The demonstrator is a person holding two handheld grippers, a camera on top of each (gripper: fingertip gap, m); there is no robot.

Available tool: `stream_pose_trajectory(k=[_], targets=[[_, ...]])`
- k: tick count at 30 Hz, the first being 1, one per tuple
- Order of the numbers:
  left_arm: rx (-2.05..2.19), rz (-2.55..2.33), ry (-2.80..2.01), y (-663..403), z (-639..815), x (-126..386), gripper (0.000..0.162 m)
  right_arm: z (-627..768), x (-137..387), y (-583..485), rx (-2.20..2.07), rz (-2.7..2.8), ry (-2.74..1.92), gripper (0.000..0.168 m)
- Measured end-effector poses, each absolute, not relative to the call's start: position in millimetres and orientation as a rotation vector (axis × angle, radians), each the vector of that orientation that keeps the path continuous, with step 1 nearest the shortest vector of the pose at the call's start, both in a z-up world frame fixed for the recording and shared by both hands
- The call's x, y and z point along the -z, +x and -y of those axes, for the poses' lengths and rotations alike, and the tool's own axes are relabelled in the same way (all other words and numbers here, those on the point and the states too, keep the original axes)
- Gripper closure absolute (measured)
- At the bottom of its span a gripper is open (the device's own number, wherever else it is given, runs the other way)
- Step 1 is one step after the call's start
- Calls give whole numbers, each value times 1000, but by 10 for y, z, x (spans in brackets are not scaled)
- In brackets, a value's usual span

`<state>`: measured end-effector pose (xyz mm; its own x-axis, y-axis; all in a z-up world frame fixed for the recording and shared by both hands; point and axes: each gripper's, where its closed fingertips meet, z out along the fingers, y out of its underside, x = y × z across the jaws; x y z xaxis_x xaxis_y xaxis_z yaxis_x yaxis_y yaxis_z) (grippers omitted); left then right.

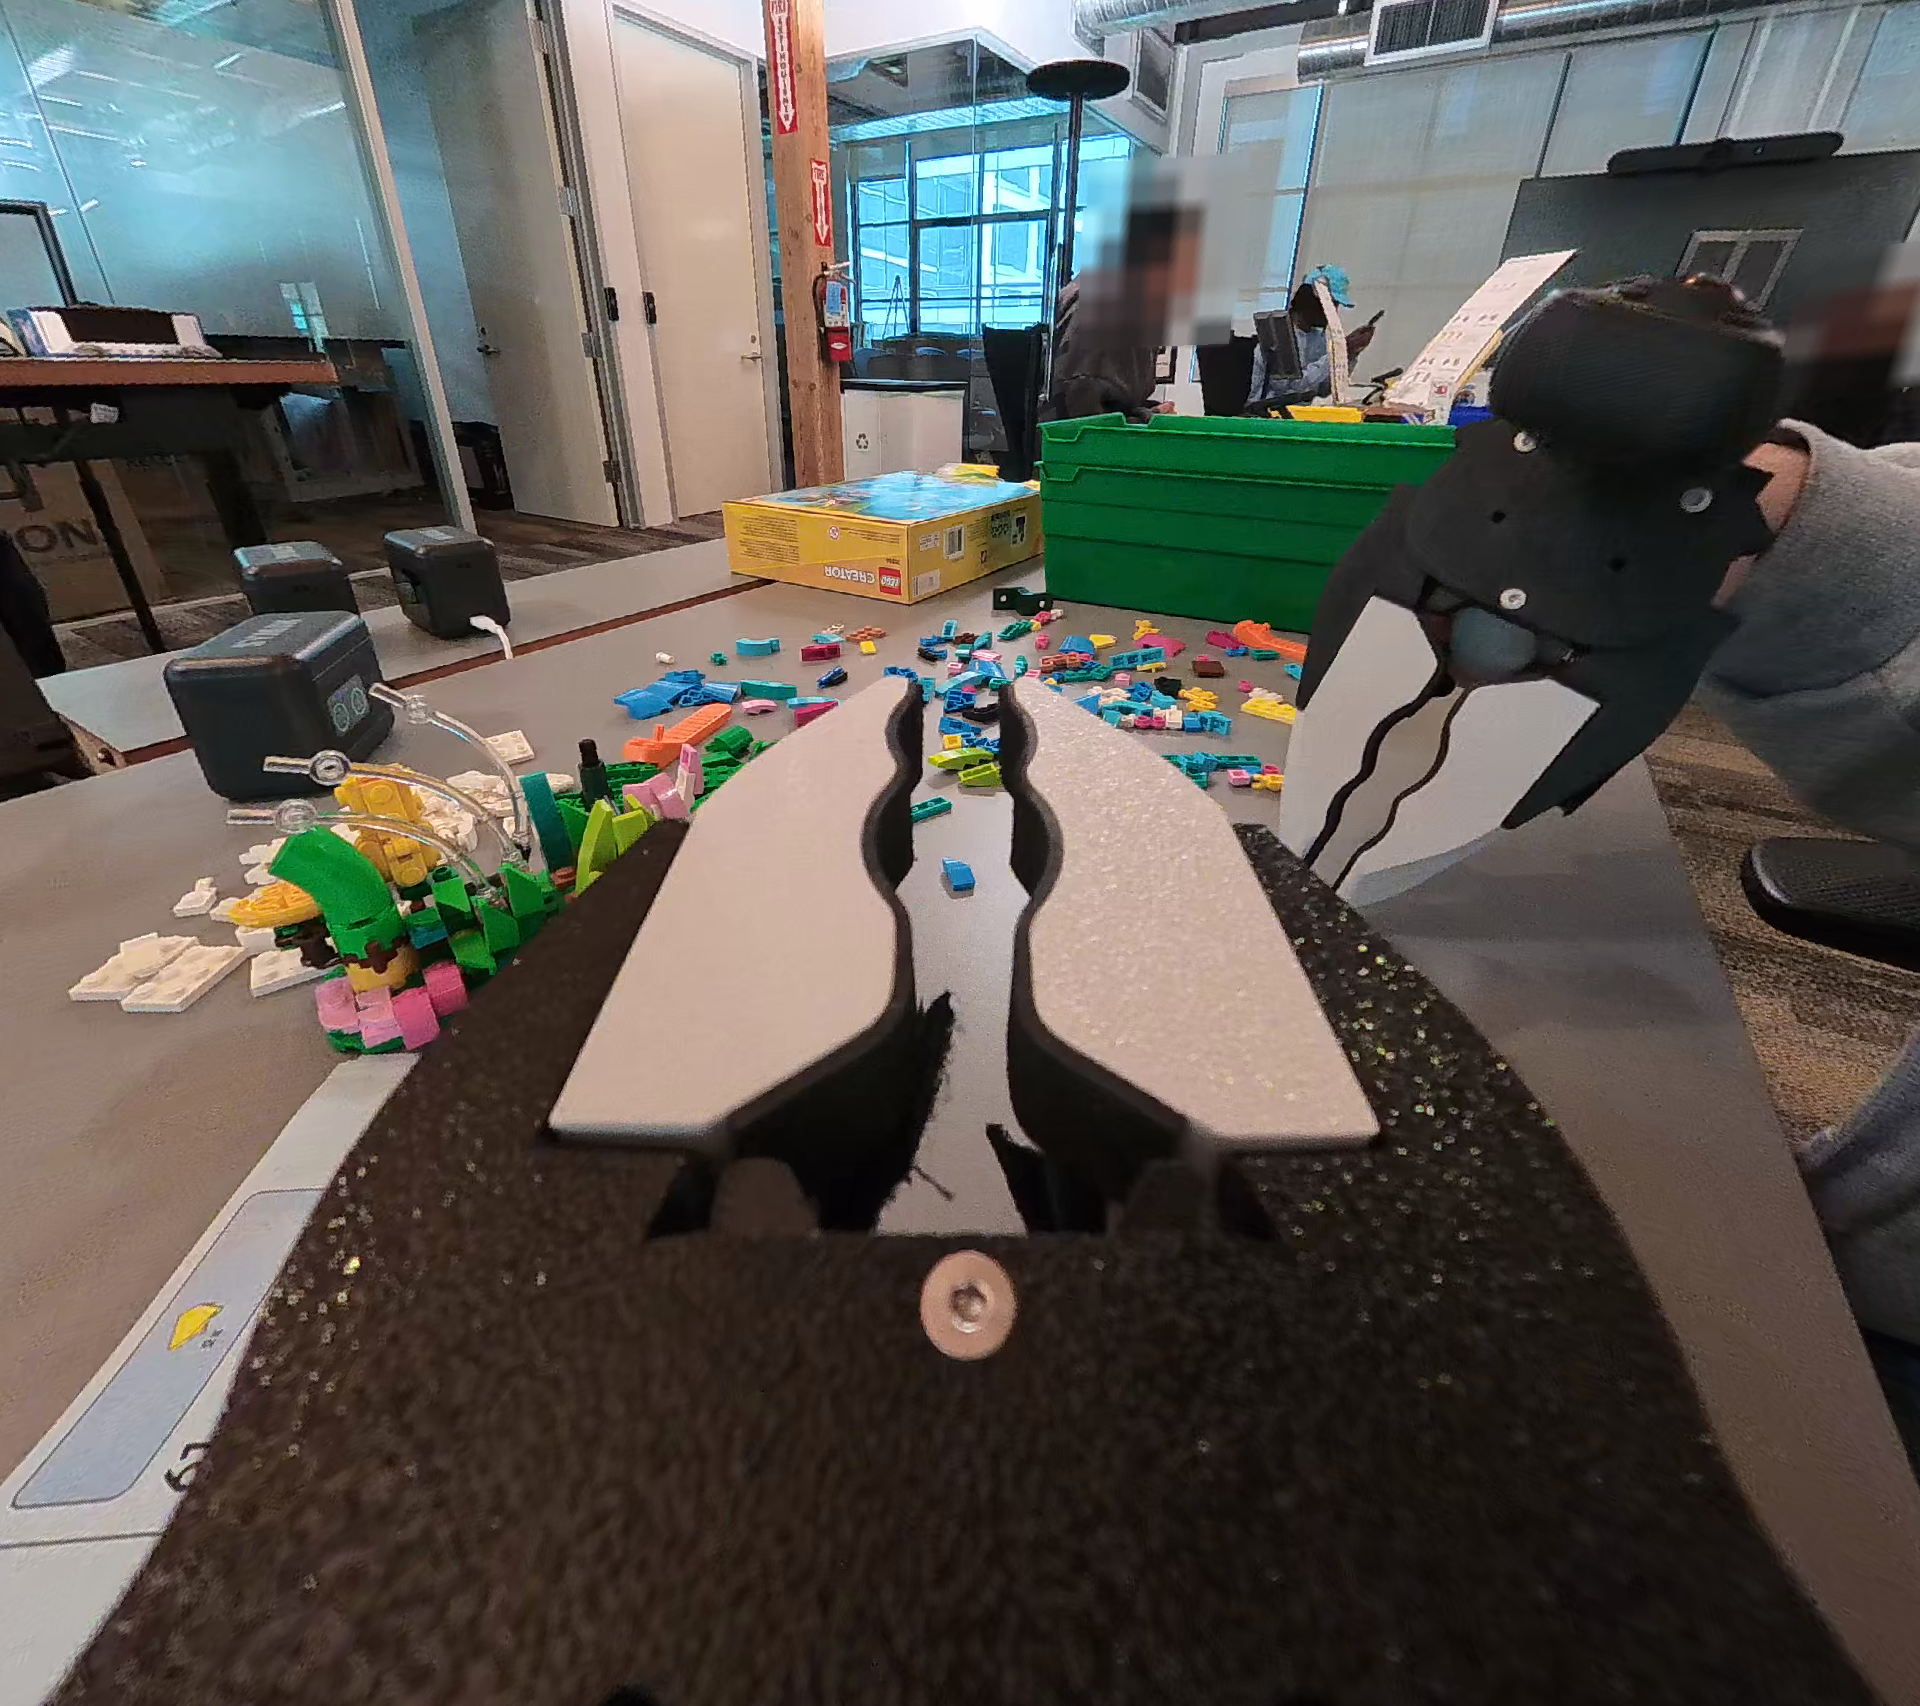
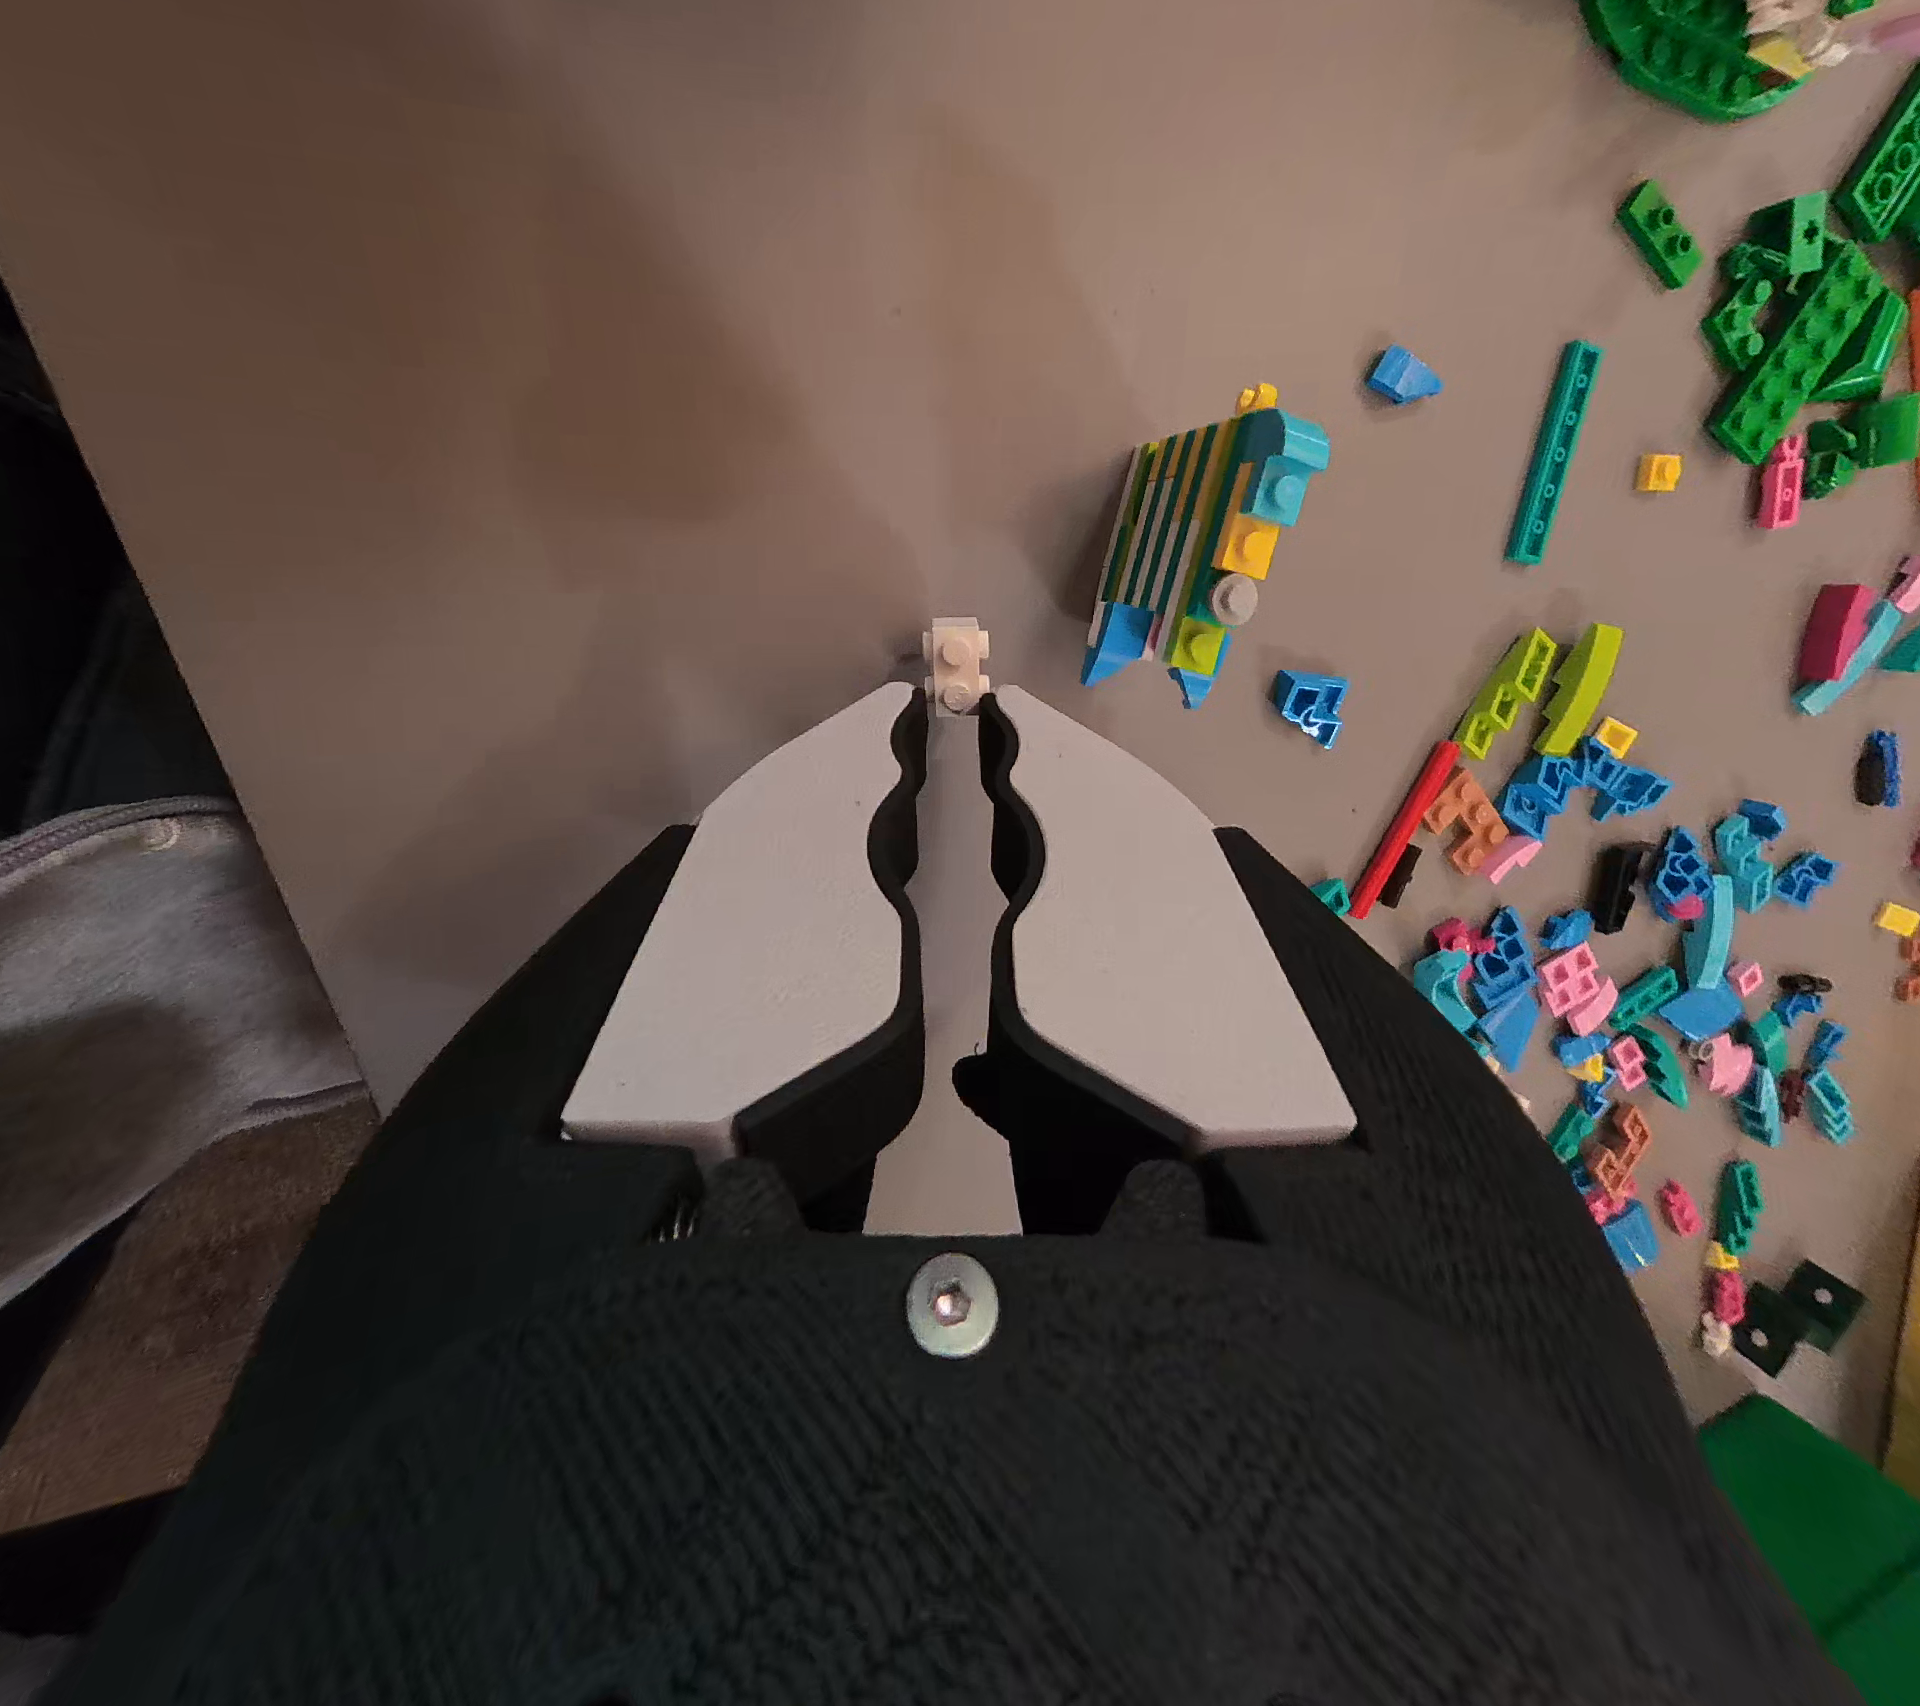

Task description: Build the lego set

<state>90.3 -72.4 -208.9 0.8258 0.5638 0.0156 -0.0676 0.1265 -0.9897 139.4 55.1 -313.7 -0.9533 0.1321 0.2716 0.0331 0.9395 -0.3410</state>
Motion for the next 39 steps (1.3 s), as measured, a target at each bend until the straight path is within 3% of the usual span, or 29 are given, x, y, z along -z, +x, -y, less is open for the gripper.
stream_pose_trajectory(k=[39], targets=[[-454, 451, -1372, 894, 729, 2089, 150, -978, 3217, 1221, -362, 3004, -263, 159]])
